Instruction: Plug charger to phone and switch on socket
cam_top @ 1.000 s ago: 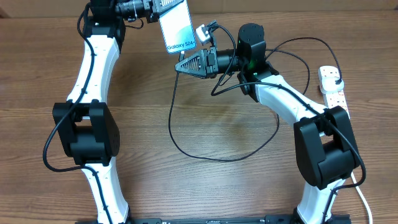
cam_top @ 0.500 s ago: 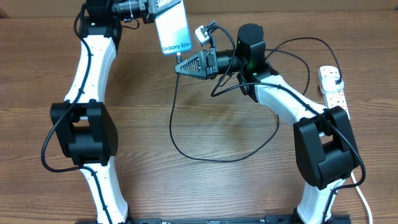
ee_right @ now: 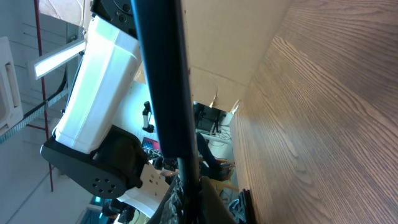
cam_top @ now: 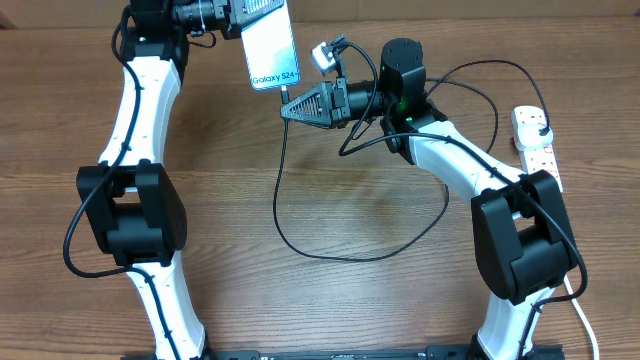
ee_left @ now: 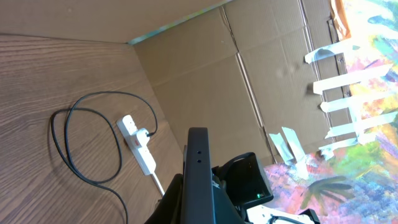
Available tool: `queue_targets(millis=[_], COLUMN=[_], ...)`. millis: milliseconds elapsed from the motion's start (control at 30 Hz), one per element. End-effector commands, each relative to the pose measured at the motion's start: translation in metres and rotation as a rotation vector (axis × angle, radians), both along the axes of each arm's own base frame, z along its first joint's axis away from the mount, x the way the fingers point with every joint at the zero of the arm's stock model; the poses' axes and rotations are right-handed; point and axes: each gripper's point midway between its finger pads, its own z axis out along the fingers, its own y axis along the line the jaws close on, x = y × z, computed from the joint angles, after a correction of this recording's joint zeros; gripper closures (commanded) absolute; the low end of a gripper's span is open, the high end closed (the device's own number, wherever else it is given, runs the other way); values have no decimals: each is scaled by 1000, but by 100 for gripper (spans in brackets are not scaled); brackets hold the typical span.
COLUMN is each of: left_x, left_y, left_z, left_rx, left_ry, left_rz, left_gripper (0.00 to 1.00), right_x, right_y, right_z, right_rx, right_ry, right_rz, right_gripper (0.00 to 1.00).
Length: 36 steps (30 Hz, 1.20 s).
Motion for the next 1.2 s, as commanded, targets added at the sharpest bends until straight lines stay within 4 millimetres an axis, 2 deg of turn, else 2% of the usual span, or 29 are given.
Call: queue_targets(millis=[0,233,367,633,1167], left_x=[-14,2,4,9,12], left_y=[-15,-11,-10,6,4], left_z=[7,6,6,6,5], left_rx=[-3,6,7,5,4], left_ry=[-28,-27,-28,-19,-1], left_rz=[-75,17,29,59,79], left_gripper=[96,95,95,96,96], right_x=[21,13,9,5,4], right_y=[-5,2,4,4,4], right_z=[7,6,5,5,5], right_rx=[10,7,7,9,10], right_ry=[-35,-32,-46,-63,-62], right_rz=[-93,-64,-45,-20,-14], right_gripper=[96,96,96,96,96])
